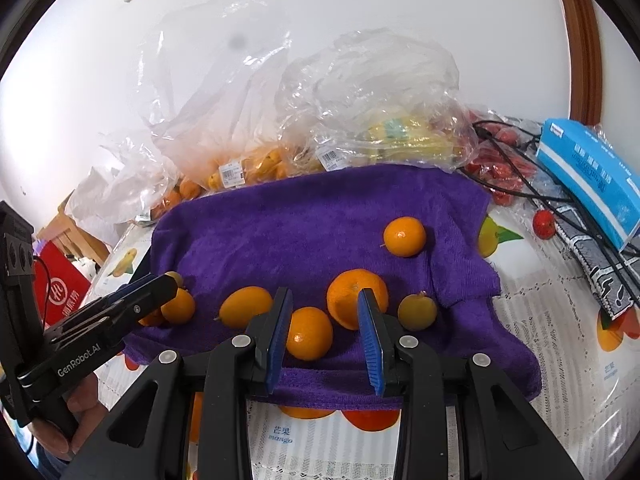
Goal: Organize fruits
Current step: 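Carry both oranges over the towel and open both tools to release them, then grasp a red strawberry with the right tool while the left tool grasps an orange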
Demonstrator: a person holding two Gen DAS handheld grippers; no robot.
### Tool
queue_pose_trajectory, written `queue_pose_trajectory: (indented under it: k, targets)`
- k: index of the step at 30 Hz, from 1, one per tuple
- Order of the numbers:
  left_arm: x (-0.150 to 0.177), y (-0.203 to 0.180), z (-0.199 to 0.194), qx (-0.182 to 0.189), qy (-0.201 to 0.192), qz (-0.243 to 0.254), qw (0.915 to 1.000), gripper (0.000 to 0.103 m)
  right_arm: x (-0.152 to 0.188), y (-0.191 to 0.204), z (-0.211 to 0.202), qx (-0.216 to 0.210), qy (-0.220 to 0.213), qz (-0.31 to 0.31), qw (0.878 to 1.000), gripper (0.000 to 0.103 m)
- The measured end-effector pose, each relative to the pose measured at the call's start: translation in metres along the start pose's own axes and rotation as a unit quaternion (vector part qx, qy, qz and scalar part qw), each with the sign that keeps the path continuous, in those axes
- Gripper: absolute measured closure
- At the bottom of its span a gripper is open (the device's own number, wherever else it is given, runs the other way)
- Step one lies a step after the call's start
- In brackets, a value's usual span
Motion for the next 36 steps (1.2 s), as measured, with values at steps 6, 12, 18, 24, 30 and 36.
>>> queue_pose_trajectory:
  k: [6,12,18,24,30,36]
  targets:
    - [-0.001,0.002,-0.003,-0.006,-0.005,-0.002,1.0000,0.062,0.001,0.011,-0.008,0.001,-0.019,-0.016,1.000,0.069]
    - [-0.004,0.006,-0.010,-0.020,-0.024,0.007,0.9995,0.054,0.008,0.024,-0.015,-0.003,-0.004,-0.036,0.999,0.069]
    - [0.000,0.007,-0.012,-0.032,-0.023,0.017,0.9991,0.054,0.016,0.019,-0.027,0.012,0.002,-0.015,1.000,0.068]
    - [0.003,0.001,-0.016,-0.029,-0.024,0.028,0.9989,0.054,0.027,0.007,-0.040,0.034,0.010,0.014,0.999,0.059]
    - [0.002,-0.005,-0.021,-0.017,-0.021,0.032,0.9991,0.054,0.033,-0.002,-0.059,0.065,-0.007,0.015,0.998,0.059]
    - [0.002,-0.011,-0.026,-0.003,-0.020,0.027,0.9994,0.054,0.040,-0.002,-0.072,0.082,-0.008,0.008,0.997,0.059]
Point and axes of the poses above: each gripper's, at about its wrist camera, not at the fingertips, and z roughly the way its jaws point, y to its left, x to its underside, the point moved 6 cm from there along z, roughly the way its jaws point, and after that the axes turned 12 degrees about -y, right-handed, at the moved point
